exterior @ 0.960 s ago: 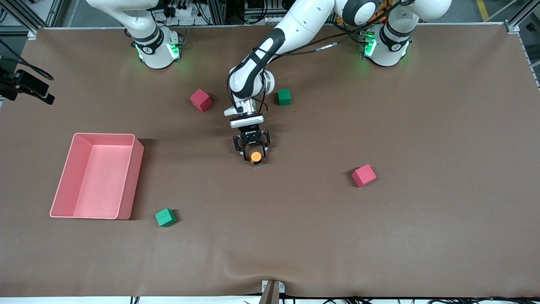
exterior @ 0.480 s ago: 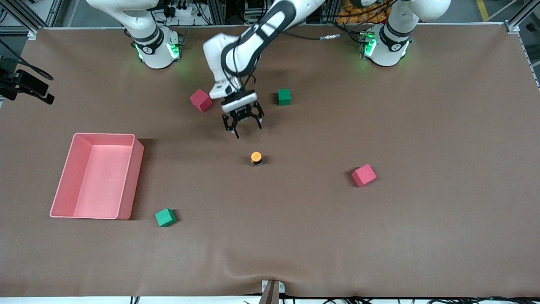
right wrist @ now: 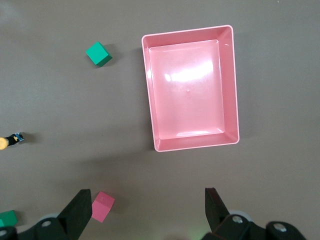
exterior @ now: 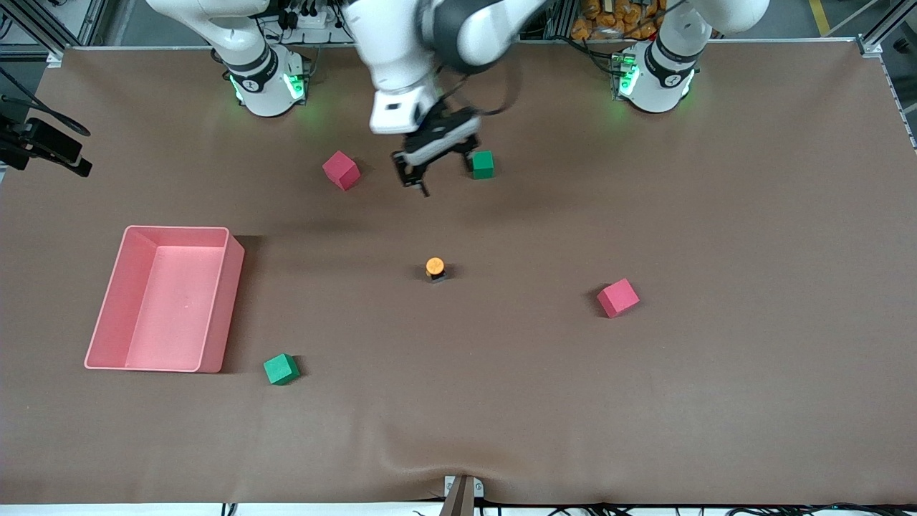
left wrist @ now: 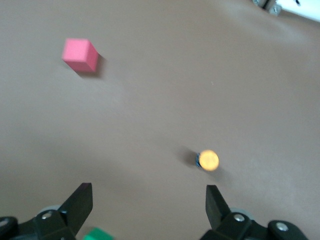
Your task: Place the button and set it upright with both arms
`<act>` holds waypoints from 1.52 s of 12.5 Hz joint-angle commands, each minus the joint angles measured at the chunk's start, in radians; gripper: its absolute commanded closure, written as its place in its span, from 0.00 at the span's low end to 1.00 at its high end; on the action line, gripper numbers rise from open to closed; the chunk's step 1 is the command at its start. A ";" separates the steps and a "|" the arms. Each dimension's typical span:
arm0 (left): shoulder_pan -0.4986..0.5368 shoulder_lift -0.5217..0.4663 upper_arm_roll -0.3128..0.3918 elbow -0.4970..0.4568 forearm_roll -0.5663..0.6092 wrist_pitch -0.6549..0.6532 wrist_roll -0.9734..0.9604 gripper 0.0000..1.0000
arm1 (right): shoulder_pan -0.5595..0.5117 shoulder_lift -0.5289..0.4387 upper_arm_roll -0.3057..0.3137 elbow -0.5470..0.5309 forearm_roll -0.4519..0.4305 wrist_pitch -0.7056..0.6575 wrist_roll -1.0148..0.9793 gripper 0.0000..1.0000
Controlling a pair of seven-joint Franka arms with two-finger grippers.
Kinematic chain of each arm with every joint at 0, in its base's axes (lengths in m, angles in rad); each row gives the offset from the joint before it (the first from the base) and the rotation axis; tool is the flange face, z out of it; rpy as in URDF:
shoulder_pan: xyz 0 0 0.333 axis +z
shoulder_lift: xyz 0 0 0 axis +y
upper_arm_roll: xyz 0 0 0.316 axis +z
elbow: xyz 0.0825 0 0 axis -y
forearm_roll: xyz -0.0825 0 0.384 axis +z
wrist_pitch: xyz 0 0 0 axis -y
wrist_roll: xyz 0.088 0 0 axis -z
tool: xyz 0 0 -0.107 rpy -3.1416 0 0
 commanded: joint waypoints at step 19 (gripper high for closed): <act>0.838 -0.544 -0.016 -0.379 -0.283 -0.117 1.292 0.00 | -0.005 0.008 0.003 0.020 -0.010 -0.016 -0.012 0.00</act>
